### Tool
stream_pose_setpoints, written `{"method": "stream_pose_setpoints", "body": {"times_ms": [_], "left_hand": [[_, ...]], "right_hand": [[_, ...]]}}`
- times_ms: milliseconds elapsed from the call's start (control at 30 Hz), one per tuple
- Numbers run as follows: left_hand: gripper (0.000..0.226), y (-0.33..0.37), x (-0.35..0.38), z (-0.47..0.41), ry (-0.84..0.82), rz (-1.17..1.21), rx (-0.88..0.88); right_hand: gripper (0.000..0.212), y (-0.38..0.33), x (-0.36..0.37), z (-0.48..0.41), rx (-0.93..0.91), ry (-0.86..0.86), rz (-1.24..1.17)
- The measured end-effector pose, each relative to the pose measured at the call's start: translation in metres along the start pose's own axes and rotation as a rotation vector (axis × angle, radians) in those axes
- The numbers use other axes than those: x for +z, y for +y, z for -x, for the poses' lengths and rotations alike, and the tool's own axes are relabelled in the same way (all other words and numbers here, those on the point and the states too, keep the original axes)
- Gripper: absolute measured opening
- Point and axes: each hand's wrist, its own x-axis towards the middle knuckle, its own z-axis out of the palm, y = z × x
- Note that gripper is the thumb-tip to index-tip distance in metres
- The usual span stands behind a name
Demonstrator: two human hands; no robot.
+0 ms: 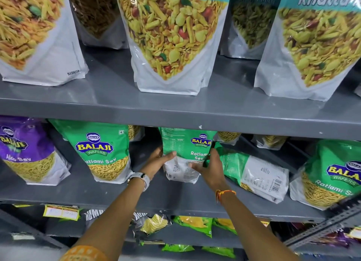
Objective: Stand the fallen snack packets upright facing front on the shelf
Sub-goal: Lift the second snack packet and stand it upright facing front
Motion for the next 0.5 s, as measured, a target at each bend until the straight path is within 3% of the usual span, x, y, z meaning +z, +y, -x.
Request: {"method": "stream_pose_setpoints", "body": {"times_ms": [167, 300, 367, 500], "left_hand": [[0.052, 0.007, 0.003, 0.005, 0.040, -0.052, 0.006], [0.062, -0.013, 0.000, 0.002, 0.140, -0.135, -0.011], [0.049, -0.002, 0.012, 0.018, 0.172, -0.136, 0.016], [0.043, 0.002, 0.035, 0.042, 0.349, -0.104, 0.095]], "right_hand": [[0.056, 0.002, 0.011, 0.007, -0.013, 0.043, 0.032], [0.065, -0.001, 0.014, 0.012, 0.014, 0.076, 0.061], [0.067, -0.002, 0.013, 0.012, 0.041, 0.111, 0.012], [0.052, -0.002, 0.014, 0.010, 0.109, 0.139, -0.019]]}}
